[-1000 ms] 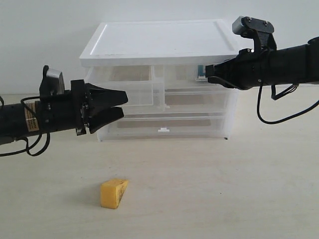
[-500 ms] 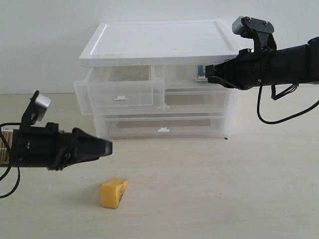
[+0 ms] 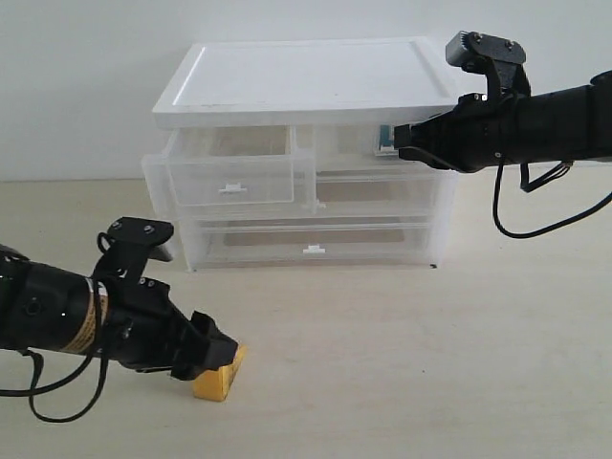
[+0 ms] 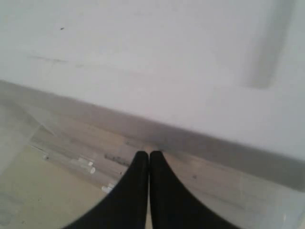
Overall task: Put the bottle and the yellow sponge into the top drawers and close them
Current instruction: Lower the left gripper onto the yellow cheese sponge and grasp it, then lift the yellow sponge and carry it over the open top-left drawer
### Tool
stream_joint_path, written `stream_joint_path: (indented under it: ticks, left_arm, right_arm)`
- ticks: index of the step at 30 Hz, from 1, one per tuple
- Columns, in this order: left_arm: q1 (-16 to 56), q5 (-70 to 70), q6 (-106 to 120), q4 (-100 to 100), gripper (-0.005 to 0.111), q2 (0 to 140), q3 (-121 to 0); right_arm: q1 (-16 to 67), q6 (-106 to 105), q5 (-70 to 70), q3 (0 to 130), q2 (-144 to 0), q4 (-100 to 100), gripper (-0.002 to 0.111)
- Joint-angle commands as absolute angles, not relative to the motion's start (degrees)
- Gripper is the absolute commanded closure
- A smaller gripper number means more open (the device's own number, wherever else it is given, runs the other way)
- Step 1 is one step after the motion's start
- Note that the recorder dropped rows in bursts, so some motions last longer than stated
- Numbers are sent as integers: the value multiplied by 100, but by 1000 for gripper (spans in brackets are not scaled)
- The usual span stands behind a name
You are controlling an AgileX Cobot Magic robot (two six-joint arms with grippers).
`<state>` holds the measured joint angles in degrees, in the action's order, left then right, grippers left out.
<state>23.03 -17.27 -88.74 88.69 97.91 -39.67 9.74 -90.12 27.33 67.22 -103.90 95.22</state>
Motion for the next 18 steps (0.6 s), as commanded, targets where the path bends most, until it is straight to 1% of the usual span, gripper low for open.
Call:
stream_joint_path:
  ticks: [1,2,4,6,7,8,9,11,12,14,18]
  left_arm:
    - [2737,-1179,-8920,8747,44,9840,-4081]
    - [2846,-909,-8934,8645,41,9925,-4095]
    - [2858,-650,-9168,8638,41,10088,-4095]
    - [2858,-619,-9211,8638,41,10229,-4103]
    - [2858,-619,-9211,8638,41,10276,-4118]
    - [2858,-619,-9211,8638,44,10312,-4141]
    - [2858,-619,-9211,8638,49,10312,-4141]
    - [2858,-611,-9211,8638,63,10312,-4141]
    - [2858,-611,-9211,8771,84,10299,-4141]
    - [2858,-623,-9211,8966,103,10230,-4141]
    - [2858,-787,-9211,9060,103,9845,-4141]
  right_arm:
    - [969,-9043,2662,6751,-10366,9537,108]
    - [969,-9043,2662,6751,-10366,9537,108]
    - [969,-9032,2662,6751,-10366,9526,108]
    - [969,-9032,2662,6751,-10366,9526,108]
    - [969,-9032,2662,6751,-10366,9526,108]
    - [969,-9032,2662,6751,-10366,9526,108]
    - [969,-9032,2662,6751,-10366,9526,108]
    - [969,-9032,2662,6751,-10366,9526,108]
    - [969,-9032,2662,6751,-10366,9526,108]
    - [969,-9032,2662,6751,-10366,9526,108]
    - [969,-9031,2627,6751,-10366,9526,108]
